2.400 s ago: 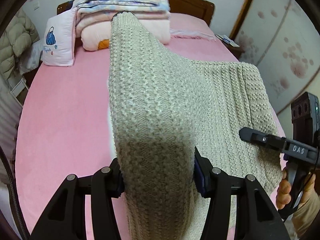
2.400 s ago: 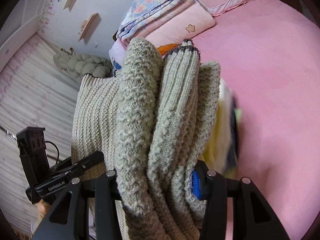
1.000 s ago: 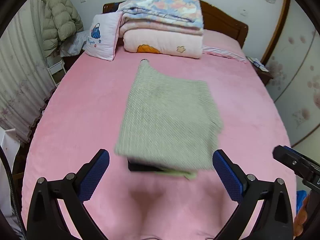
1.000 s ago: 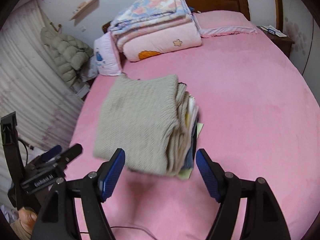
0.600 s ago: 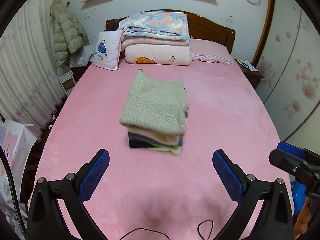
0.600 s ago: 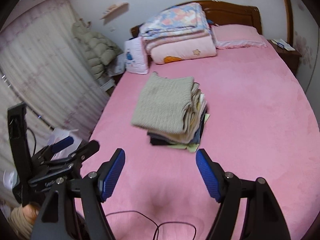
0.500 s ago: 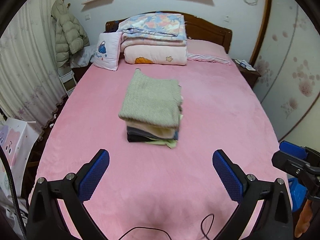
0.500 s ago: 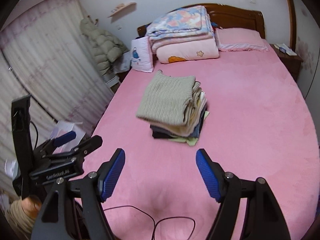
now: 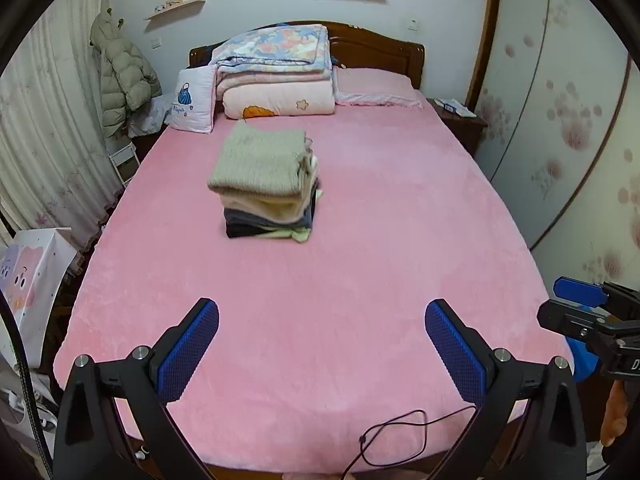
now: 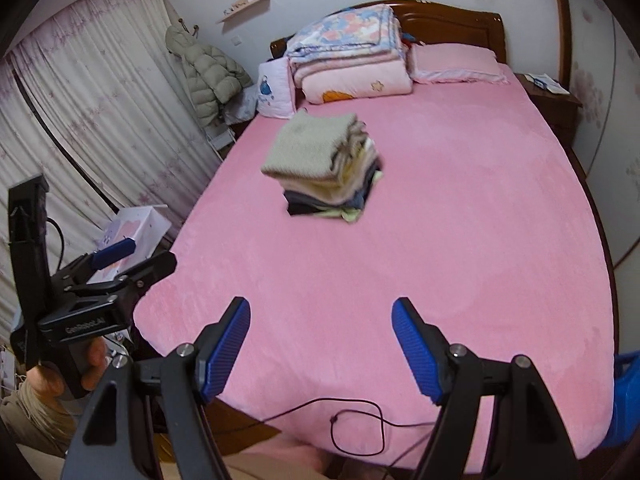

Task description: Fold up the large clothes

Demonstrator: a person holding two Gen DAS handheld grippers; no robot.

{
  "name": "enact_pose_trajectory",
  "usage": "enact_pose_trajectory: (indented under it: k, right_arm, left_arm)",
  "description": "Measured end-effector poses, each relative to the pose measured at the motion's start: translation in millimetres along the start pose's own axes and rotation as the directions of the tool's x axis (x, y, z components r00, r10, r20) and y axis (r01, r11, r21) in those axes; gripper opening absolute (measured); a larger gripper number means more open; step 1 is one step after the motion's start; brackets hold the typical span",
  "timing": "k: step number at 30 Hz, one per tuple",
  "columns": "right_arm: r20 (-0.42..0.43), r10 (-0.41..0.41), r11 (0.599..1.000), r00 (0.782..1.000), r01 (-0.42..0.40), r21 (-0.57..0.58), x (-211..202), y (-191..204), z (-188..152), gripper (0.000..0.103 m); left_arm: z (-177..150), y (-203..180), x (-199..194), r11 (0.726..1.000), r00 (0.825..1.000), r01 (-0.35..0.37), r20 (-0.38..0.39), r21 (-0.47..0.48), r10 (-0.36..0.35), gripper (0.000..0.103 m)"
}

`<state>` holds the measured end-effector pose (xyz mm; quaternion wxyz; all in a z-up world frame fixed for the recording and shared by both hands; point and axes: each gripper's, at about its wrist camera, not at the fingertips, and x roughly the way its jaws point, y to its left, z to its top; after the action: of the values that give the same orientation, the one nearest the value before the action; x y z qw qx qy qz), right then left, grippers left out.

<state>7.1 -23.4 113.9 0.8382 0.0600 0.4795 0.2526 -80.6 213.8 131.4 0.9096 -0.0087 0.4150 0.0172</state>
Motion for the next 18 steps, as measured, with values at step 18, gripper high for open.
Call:
enact_pose_trajectory:
  k: [18]
  right_arm:
    - [0.08, -0.187, 0.982, 0.979, 0.184, 0.049, 9, -19, -90, 0.074]
  left_arm:
    - [-72, -54, 26, 0.995, 0.996, -0.085, 0.003, -0.053, 0.085, 0.103]
